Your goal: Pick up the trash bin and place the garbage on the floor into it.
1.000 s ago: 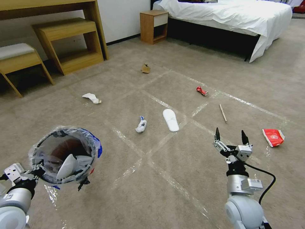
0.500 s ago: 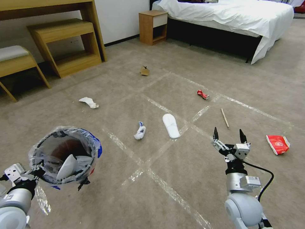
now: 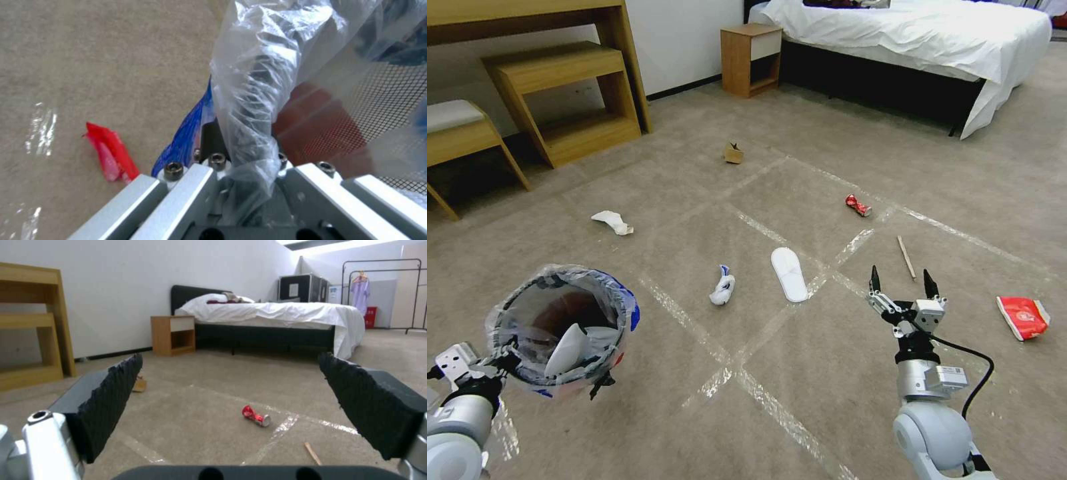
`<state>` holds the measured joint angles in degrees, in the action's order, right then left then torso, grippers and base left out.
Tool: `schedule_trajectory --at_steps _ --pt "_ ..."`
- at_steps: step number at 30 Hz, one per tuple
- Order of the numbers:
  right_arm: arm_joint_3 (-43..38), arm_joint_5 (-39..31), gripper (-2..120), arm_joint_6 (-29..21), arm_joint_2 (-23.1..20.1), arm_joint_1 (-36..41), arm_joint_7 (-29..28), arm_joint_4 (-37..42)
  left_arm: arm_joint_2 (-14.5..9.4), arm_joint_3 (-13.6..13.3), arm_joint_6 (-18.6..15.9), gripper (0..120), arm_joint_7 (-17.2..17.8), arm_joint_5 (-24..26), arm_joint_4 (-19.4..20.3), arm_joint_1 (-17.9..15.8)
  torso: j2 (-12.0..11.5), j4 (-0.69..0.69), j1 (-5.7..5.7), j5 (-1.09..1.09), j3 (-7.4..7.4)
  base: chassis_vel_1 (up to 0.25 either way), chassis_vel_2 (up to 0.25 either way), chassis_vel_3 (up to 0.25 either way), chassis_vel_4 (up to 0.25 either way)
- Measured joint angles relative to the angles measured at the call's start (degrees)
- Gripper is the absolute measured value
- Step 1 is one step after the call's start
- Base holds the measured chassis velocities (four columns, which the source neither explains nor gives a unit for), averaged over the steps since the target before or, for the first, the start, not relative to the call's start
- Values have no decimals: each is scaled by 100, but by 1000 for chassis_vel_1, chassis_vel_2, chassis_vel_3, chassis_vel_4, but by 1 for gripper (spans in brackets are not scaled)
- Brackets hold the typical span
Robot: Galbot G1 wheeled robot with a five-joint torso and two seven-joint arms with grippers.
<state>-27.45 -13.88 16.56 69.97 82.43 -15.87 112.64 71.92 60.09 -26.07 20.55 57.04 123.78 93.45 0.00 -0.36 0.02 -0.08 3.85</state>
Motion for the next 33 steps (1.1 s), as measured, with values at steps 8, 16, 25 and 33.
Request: schedule_trajectory --at_steps 8,16,25,33 --pt "45 9 100 2 31 -17 5 -58 -20 -10 -1 1 4 10 -37 -19 0 0 0 0 0 -89 89 91 -85" --pt "67 9 100 3 35 -47 5 -81 -46 -7 0 1 9 23 -57 -35 0 1 0 0 0 -86 94 80 -82" --pt "88 9 100 60 37 -63 12 -118 -24 -13 0 1 12 24 -64 -33 0 0 0 0 0 -79 79 92 -85" --pt "119 -22 100 103 31 -87 31 -130 -9 -34 1 1 12 10 -69 -36 0 0 1 0 0 -42 55 50 -52"
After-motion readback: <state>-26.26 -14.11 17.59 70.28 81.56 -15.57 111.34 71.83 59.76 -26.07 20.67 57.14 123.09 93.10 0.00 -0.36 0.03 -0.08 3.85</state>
